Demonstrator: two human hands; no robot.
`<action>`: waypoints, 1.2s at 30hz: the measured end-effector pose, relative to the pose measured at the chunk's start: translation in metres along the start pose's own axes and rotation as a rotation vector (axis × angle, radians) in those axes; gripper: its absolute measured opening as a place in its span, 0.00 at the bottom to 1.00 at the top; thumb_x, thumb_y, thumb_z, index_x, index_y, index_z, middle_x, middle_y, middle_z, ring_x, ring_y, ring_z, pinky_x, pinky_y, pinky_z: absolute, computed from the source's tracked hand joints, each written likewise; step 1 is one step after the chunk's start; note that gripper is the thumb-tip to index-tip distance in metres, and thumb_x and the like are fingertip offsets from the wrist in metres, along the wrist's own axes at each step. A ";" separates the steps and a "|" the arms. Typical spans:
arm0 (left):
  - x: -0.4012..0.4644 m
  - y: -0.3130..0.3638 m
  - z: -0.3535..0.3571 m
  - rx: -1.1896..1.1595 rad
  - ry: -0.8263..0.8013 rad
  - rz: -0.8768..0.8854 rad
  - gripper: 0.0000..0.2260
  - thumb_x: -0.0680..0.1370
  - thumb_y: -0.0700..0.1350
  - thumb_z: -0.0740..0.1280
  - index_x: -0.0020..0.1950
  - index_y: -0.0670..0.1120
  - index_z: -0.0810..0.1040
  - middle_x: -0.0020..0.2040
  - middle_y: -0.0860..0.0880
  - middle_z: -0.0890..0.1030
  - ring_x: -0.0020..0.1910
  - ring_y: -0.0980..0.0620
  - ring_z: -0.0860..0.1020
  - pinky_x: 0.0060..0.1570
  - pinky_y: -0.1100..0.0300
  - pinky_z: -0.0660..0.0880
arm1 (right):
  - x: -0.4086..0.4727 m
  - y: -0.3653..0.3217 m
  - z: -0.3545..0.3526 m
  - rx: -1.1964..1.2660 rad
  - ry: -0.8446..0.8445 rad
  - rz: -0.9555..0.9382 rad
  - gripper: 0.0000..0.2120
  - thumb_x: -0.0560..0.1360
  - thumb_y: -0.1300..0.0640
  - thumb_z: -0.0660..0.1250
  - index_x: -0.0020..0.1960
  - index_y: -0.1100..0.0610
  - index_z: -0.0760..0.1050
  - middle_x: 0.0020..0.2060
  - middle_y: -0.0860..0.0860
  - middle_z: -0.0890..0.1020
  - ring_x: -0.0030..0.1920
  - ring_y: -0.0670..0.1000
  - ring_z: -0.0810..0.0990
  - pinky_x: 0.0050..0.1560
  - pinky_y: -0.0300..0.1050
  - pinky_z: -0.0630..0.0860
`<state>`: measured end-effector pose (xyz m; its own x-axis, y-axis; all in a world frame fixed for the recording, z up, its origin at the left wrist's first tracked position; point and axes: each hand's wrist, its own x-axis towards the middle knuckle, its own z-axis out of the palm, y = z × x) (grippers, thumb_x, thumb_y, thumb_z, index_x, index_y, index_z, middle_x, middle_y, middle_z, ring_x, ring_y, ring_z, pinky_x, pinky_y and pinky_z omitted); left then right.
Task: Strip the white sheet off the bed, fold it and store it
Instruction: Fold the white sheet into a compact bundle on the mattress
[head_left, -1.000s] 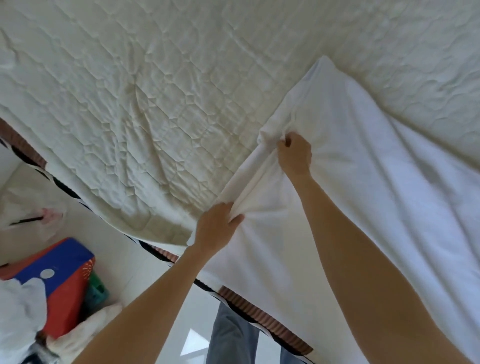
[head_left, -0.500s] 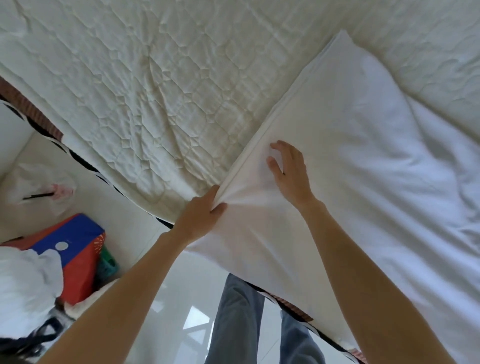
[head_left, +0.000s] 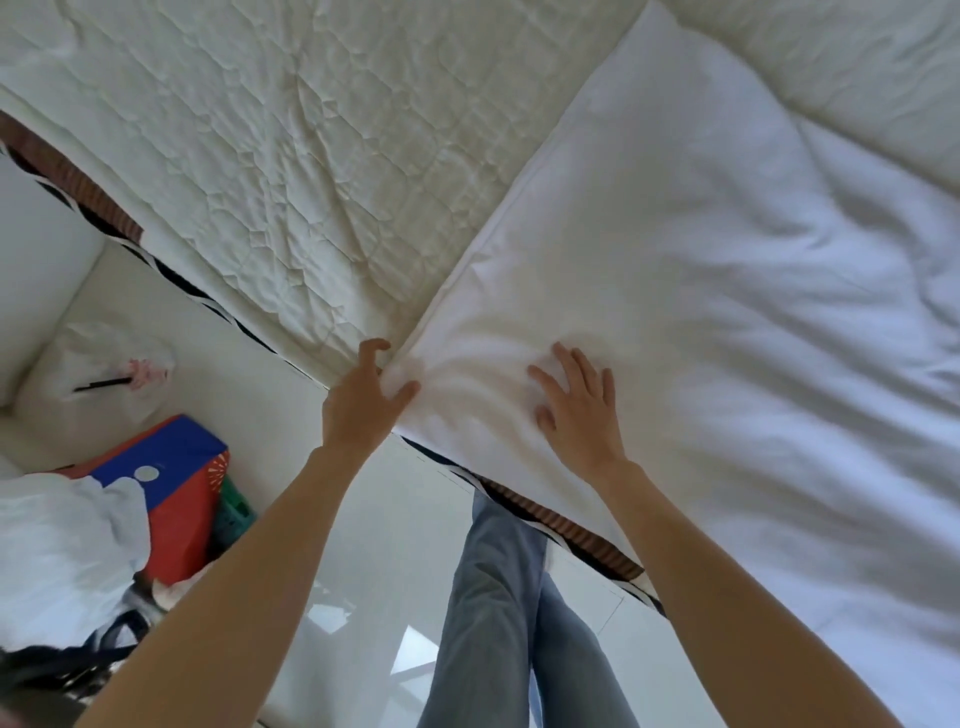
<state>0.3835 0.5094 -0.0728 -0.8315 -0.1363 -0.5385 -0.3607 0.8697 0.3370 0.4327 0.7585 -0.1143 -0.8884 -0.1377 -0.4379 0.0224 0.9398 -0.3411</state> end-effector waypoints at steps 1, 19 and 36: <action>-0.010 -0.002 0.000 -0.107 0.000 -0.016 0.25 0.72 0.53 0.71 0.64 0.50 0.65 0.51 0.47 0.79 0.45 0.45 0.78 0.47 0.54 0.73 | -0.014 0.000 0.001 0.021 0.004 0.004 0.21 0.79 0.50 0.58 0.71 0.49 0.64 0.75 0.54 0.54 0.75 0.55 0.48 0.72 0.63 0.47; -0.078 0.004 0.017 -0.070 0.427 0.863 0.05 0.76 0.42 0.68 0.49 0.42 0.76 0.46 0.46 0.78 0.45 0.50 0.75 0.44 0.62 0.73 | -0.074 0.014 -0.058 0.141 0.539 0.229 0.08 0.75 0.61 0.65 0.53 0.59 0.79 0.48 0.56 0.79 0.47 0.58 0.76 0.44 0.45 0.70; -0.051 -0.002 0.056 0.436 0.200 1.360 0.13 0.70 0.34 0.62 0.41 0.48 0.83 0.37 0.52 0.83 0.38 0.50 0.80 0.43 0.62 0.68 | -0.073 0.003 -0.013 0.201 0.258 0.050 0.14 0.80 0.52 0.58 0.63 0.51 0.75 0.54 0.50 0.80 0.51 0.54 0.79 0.47 0.44 0.72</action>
<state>0.4500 0.5413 -0.0895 -0.4765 0.8696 0.1295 0.8698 0.4449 0.2132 0.4914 0.7757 -0.0726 -0.9702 0.0149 -0.2420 0.1362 0.8592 -0.4933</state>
